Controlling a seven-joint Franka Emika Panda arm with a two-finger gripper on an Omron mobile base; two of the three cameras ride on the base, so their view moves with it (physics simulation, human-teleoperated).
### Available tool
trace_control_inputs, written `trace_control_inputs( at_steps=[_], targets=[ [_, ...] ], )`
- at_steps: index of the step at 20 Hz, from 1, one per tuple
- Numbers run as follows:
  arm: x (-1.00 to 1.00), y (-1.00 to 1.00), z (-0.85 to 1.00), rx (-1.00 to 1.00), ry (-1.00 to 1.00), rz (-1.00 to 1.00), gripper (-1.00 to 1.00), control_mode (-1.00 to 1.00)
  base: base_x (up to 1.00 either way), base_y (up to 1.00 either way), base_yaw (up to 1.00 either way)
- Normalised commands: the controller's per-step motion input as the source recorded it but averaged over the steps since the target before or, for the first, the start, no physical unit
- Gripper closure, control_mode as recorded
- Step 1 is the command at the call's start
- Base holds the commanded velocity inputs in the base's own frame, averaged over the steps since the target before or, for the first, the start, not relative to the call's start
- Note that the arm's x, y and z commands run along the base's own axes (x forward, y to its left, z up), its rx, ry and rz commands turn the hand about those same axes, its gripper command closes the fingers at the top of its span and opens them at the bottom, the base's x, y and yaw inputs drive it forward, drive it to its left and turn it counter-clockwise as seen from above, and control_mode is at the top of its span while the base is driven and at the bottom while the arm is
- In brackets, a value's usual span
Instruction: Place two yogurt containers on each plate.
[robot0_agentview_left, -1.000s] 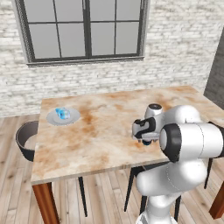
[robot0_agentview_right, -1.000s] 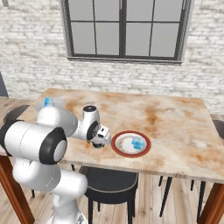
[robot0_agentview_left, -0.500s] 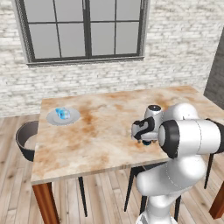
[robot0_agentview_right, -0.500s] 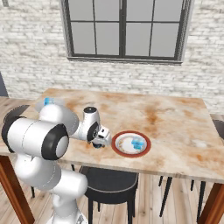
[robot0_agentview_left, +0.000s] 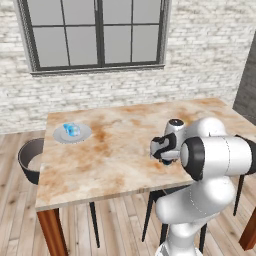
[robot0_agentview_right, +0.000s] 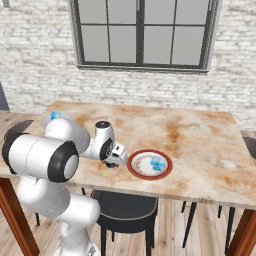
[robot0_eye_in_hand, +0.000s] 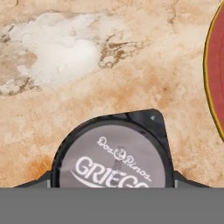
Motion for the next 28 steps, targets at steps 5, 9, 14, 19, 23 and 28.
trace_control_inputs(
  at_steps=[5, 9, 14, 19, 23, 28],
  targets=[
    [0.11, -0.59, 0.55, 0.05, 0.06, -0.20, 1.00, -1.00, 0.00, 0.00, 0.00],
    [0.43, -0.85, 0.21, 0.13, 0.16, -0.31, 1.00, -1.00, 0.00, 0.00, 0.00],
    [0.59, -0.57, 0.01, 0.07, 0.19, -0.24, 1.00, -1.00, 0.00, 0.00, 0.00],
    [0.10, -0.01, -0.14, 0.00, 0.04, -0.06, 1.00, -1.00, 0.00, 0.00, 0.00],
    [-0.07, -0.10, -0.34, 0.00, 0.00, -0.01, 1.00, -1.00, 0.00, 0.00, 0.00],
    [-0.02, -0.10, -0.09, 0.00, 0.00, -0.02, 1.00, -1.00, 0.00, 0.00, 0.00]
  ],
)
